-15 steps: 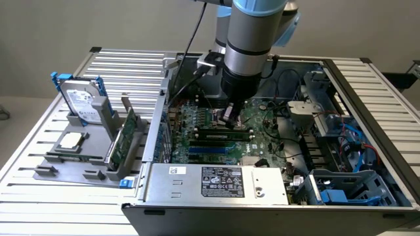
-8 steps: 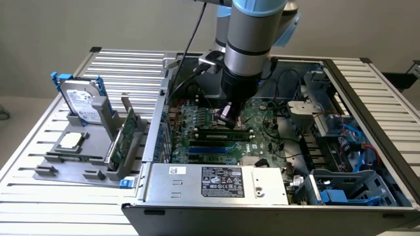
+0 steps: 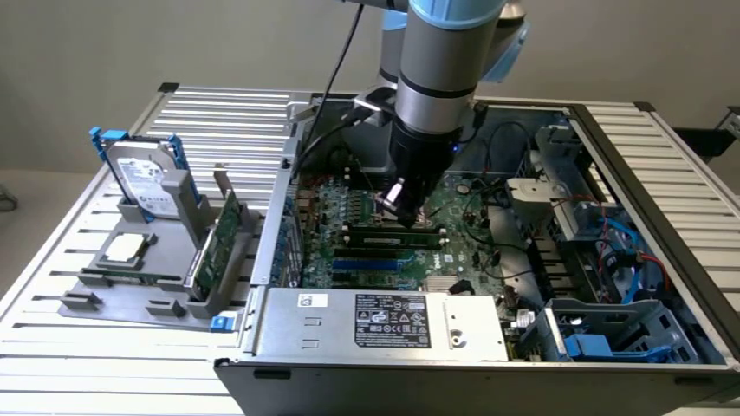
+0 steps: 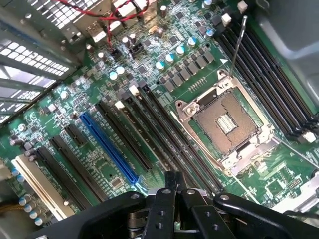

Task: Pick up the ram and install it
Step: 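Press down the ram until it locks into place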

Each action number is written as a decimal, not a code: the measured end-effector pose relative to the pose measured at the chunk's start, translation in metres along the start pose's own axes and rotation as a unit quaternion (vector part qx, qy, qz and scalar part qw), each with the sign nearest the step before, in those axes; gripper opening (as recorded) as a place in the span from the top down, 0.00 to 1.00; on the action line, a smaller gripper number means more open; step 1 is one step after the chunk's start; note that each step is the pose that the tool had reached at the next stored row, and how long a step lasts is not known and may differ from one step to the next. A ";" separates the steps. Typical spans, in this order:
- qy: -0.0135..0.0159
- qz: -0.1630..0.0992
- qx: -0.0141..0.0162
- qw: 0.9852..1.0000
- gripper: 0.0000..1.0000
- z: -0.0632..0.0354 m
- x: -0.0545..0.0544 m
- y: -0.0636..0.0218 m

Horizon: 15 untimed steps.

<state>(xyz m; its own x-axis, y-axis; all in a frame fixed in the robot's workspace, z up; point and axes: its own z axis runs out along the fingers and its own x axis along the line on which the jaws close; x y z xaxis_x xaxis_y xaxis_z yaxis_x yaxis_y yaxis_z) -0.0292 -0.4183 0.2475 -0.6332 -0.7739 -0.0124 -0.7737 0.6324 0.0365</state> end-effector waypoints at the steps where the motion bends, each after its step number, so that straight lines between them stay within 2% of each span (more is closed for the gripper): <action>1: 0.000 0.008 0.000 1.000 0.89 0.0000 0.000 0.0000; 7: -0.001 0.054 0.001 0.999 0.89 0.0001 0.000 0.0000; 11: -0.002 0.085 0.002 0.996 0.89 0.0002 0.000 0.0000; 15: -0.002 0.114 0.003 0.994 0.89 0.0003 0.000 0.0000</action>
<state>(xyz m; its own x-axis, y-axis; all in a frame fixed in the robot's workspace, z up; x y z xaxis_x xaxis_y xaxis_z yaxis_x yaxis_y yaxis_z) -0.0292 -0.4184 0.2473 -0.7918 -0.6108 -0.0090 -0.6107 0.7912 0.0327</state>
